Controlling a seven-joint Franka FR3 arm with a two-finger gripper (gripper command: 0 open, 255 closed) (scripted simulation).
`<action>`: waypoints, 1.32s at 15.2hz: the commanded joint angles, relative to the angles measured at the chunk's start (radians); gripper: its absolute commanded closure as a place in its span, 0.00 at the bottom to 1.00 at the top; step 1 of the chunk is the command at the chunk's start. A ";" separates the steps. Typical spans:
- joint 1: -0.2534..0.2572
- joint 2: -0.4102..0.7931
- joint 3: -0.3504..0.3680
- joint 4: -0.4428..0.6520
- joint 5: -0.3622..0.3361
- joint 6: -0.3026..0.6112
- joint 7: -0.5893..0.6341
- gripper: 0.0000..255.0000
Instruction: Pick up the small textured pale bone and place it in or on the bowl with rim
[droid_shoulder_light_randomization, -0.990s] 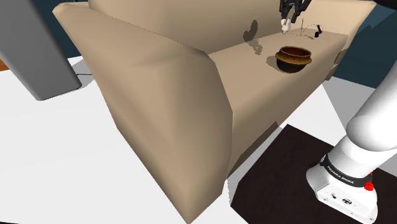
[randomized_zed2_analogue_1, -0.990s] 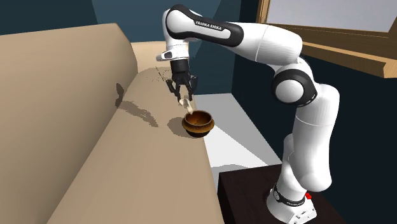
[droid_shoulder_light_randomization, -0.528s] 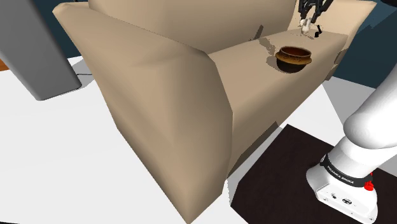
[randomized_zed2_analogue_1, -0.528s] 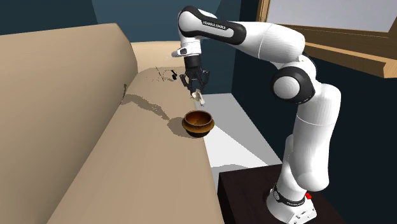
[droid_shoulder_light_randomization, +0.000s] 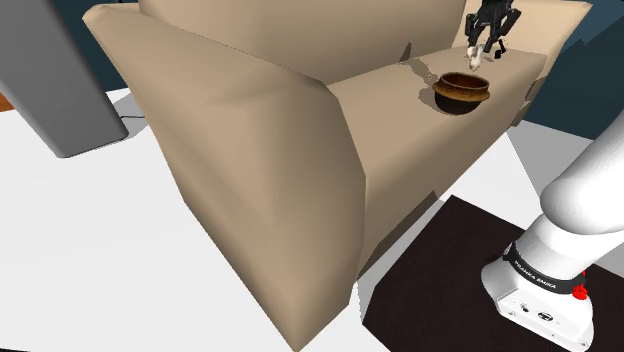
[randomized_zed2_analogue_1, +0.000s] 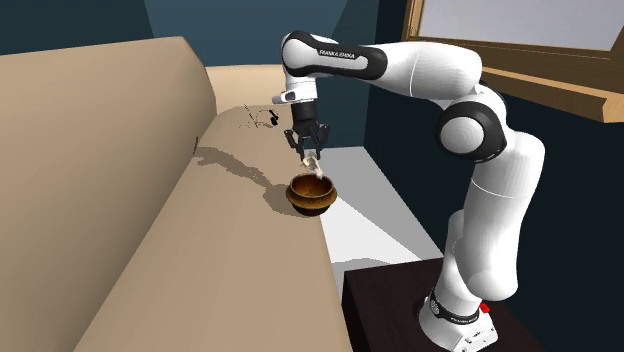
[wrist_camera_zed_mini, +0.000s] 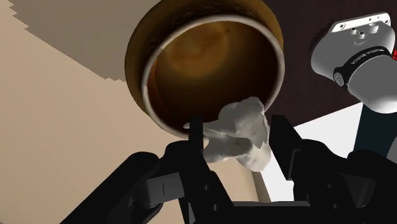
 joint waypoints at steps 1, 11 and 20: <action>0.004 -0.011 0.003 -0.040 -0.004 0.031 0.001 1.00; 0.009 -0.034 0.007 -0.166 -0.015 0.135 -0.006 1.00; 0.009 -0.034 0.007 -0.166 -0.015 0.135 -0.006 0.00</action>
